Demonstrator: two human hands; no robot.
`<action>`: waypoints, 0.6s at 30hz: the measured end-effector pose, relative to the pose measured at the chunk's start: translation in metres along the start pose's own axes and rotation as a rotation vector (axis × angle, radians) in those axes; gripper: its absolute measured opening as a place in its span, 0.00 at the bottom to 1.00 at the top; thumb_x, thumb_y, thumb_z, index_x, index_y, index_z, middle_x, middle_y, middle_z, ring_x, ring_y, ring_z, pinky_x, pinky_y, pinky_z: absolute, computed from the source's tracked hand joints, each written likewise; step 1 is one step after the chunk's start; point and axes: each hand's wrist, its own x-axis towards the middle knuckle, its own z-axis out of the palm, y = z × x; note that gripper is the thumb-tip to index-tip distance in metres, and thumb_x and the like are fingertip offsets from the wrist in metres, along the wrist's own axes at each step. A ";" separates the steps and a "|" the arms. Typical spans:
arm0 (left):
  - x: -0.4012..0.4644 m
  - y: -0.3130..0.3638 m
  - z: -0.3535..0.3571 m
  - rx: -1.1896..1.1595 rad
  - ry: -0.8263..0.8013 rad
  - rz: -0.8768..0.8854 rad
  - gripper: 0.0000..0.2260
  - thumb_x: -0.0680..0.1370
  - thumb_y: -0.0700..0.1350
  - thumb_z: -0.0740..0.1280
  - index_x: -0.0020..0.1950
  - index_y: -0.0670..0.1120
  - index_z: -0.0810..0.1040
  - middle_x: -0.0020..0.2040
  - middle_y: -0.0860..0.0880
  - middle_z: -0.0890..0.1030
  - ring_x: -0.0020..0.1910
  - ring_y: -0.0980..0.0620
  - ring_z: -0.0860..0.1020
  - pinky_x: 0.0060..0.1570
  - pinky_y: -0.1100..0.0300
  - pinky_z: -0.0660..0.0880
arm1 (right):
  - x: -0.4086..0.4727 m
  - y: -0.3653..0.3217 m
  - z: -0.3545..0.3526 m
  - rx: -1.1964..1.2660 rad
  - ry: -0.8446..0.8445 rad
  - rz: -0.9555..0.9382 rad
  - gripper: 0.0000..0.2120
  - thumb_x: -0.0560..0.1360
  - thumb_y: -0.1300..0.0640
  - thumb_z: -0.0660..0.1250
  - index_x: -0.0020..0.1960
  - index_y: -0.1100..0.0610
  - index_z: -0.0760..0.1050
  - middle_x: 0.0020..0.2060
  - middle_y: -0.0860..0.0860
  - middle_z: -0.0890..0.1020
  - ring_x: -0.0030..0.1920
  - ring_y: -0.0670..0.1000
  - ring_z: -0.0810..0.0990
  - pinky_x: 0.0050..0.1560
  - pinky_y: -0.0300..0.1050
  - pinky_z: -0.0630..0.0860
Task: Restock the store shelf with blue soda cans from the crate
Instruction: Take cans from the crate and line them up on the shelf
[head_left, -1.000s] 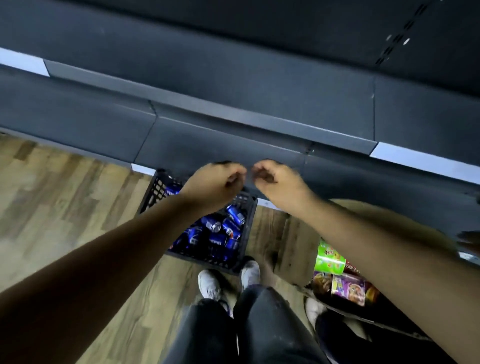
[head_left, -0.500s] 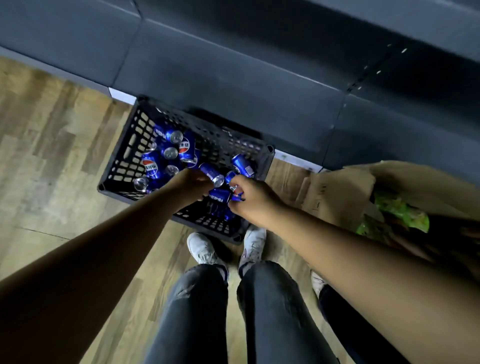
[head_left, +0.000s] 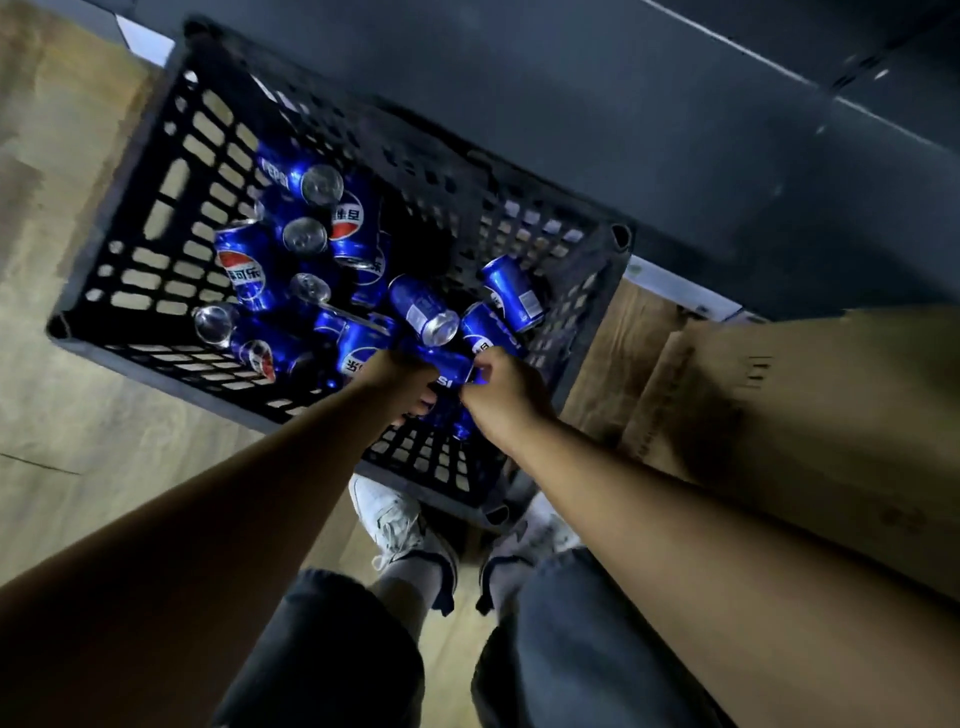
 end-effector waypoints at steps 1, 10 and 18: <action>0.012 -0.003 0.001 -0.016 0.001 -0.002 0.10 0.80 0.43 0.59 0.38 0.44 0.71 0.32 0.49 0.77 0.33 0.53 0.74 0.35 0.62 0.66 | 0.012 0.004 0.004 -0.009 0.004 0.010 0.18 0.75 0.62 0.63 0.65 0.57 0.71 0.60 0.57 0.77 0.60 0.58 0.75 0.56 0.45 0.71; 0.110 -0.004 -0.005 -0.048 0.213 0.253 0.07 0.74 0.43 0.67 0.36 0.42 0.75 0.36 0.42 0.77 0.32 0.47 0.74 0.36 0.58 0.71 | 0.130 0.026 0.040 -0.216 0.037 -0.055 0.19 0.75 0.64 0.63 0.65 0.60 0.69 0.57 0.58 0.75 0.57 0.58 0.75 0.55 0.47 0.72; 0.155 0.018 -0.003 0.332 0.412 0.473 0.10 0.78 0.39 0.60 0.52 0.35 0.78 0.49 0.34 0.79 0.50 0.38 0.78 0.40 0.56 0.69 | 0.199 0.017 0.050 -0.844 0.031 -0.234 0.22 0.77 0.57 0.63 0.70 0.60 0.66 0.70 0.58 0.66 0.70 0.59 0.65 0.67 0.51 0.64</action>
